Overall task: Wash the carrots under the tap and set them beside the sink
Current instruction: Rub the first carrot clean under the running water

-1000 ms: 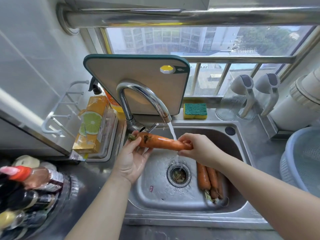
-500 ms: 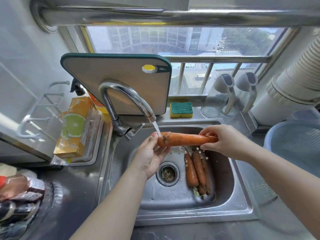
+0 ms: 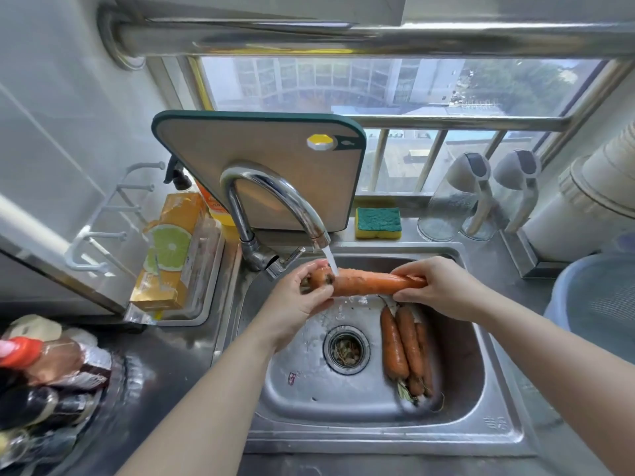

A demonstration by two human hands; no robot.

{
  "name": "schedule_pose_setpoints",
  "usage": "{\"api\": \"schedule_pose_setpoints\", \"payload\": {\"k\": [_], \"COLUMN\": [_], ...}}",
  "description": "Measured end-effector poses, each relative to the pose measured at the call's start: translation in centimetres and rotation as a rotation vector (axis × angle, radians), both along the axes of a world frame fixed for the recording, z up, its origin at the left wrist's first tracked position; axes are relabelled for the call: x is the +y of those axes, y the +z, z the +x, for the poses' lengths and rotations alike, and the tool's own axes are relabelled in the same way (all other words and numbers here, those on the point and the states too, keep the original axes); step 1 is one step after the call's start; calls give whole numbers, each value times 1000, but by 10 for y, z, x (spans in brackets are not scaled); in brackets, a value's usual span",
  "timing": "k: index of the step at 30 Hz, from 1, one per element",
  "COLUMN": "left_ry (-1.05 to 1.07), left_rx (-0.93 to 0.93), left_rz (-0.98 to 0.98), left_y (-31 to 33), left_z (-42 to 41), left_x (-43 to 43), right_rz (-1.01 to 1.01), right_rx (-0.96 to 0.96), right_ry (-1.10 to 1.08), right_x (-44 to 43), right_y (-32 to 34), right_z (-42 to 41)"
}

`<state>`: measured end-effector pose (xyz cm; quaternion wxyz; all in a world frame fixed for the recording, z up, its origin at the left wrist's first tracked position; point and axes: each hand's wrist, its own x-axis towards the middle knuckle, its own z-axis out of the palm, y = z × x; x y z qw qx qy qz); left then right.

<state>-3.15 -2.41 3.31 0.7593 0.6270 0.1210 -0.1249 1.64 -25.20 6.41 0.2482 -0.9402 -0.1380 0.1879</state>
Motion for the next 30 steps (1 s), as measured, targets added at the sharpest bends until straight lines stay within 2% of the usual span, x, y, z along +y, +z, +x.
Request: {"api": "schedule_pose_setpoints", "payload": {"k": [6, 11, 12, 16, 21, 23, 26, 27, 30], "left_ry": [175, 337, 348, 304, 187, 157, 167, 175, 147], "left_rx": [-40, -41, 3, 220, 260, 258, 266, 269, 285], "left_rz": [58, 427, 398, 2, -222, -301, -358, -358, -261], "left_y": [-13, -20, -21, -10, -5, -5, -8, -8, -9], "left_z": [4, 9, 10, 8, -5, -12, -21, -23, -30], "left_x": [-17, -27, -27, -23, -9, -4, 2, 5, 14], "right_rz": [28, 40, 34, 28, 27, 249, 900, 1059, 1316], "right_rx": [-78, -142, -144, -72, -140, -47, 295, 392, 562], "right_ry": [-19, -14, -7, -17, -203, -321, -608, -687, -884], "right_x": [0, 1, 1, -3, -8, -8, -1, 6, 35], "right_y": [-3, -7, -7, -6, -1, 4, 6, 3, -14], "right_z": [-2, -10, -11, -4, 8, 13, 16, 16, 10]}}
